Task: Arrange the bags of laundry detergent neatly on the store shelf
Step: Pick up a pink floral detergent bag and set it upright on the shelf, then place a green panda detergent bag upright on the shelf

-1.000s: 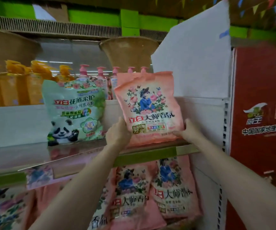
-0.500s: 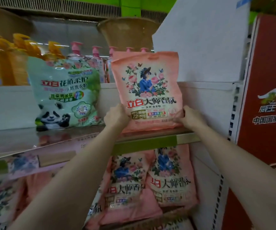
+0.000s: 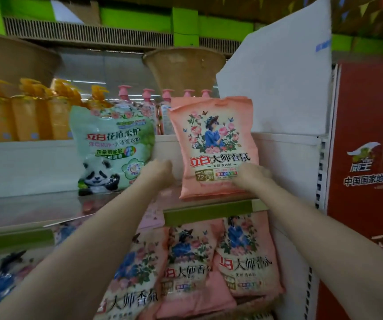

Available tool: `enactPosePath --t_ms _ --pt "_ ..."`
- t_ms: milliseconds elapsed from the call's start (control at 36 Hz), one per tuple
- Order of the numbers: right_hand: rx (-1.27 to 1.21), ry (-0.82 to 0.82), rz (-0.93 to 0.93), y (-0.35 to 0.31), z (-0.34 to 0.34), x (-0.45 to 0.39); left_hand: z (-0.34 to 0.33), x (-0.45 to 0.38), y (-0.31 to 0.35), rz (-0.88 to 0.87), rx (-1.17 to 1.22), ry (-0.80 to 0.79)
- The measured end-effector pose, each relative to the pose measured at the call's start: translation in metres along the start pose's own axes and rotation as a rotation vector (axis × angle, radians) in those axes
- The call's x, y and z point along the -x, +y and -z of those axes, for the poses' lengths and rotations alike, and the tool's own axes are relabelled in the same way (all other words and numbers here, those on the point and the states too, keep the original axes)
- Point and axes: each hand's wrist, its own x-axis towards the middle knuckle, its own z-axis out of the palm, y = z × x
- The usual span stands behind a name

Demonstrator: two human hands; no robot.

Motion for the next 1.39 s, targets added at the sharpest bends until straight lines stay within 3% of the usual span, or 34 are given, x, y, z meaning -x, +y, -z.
enactPosePath --t_ms 250,472,611,972,1194,1389 --pt "0.128 -0.029 0.404 -0.127 0.026 0.036 0.051 0.039 -0.093 0.145 -0.034 0.007" --pt "0.066 -0.082 0.641 -0.256 0.023 0.080 0.072 0.092 -0.220 0.300 -0.098 0.050" --pt "-0.013 0.019 0.699 -0.330 0.021 0.112 0.095 0.135 -0.307 0.425 -0.091 0.040" --pt "-0.164 -0.006 0.859 -0.521 0.015 0.208 0.154 0.251 -0.480 0.603 -0.235 0.096" --pt "-0.175 -0.074 0.975 -0.618 0.003 0.251 0.163 0.314 -0.561 0.753 -0.221 0.060" --pt "-0.191 -0.115 1.033 -0.675 -0.017 0.241 0.150 0.316 -0.605 0.905 -0.153 0.114"
